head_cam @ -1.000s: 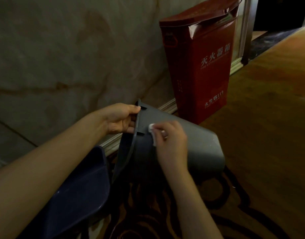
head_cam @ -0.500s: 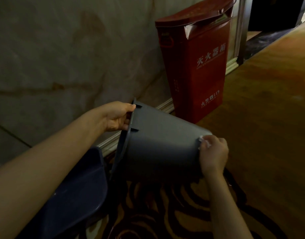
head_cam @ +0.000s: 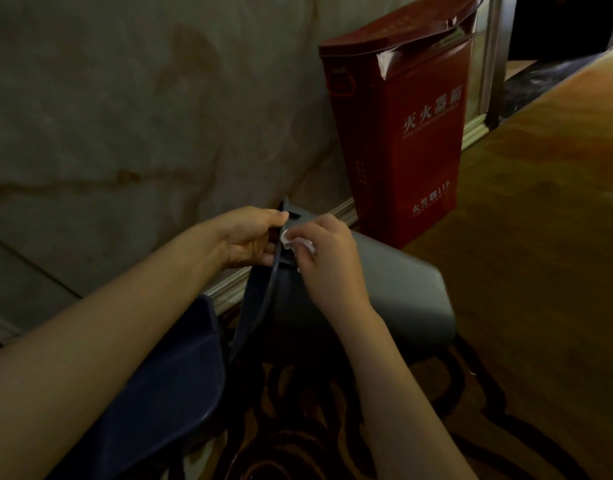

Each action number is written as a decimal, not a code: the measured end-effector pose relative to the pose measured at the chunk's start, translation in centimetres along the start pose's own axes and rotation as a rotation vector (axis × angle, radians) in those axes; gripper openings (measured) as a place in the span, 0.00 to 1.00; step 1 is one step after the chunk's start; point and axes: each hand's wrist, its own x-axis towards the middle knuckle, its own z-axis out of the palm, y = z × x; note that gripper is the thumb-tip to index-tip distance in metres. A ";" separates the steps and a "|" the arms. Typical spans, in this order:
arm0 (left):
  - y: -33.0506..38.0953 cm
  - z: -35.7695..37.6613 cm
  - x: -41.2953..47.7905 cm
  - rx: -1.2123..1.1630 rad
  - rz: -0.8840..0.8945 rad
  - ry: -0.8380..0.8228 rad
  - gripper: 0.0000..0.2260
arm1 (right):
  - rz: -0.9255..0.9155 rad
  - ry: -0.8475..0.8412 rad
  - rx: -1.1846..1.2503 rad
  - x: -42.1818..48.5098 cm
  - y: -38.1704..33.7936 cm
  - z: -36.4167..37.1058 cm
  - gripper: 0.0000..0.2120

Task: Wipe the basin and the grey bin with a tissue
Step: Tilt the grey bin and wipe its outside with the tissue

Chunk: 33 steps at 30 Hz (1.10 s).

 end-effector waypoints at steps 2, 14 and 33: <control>0.1 0.2 0.1 0.010 0.004 0.004 0.11 | 0.011 -0.041 0.039 -0.2 0.3 0.0 0.08; 0.6 0.3 0.4 -0.001 -0.027 0.051 0.10 | 0.175 -0.037 0.045 -3.0 6.5 -2.8 0.08; 0.7 1.0 0.5 0.023 0.017 0.080 0.11 | 0.116 0.337 -0.001 -6.3 -1.7 3.3 0.07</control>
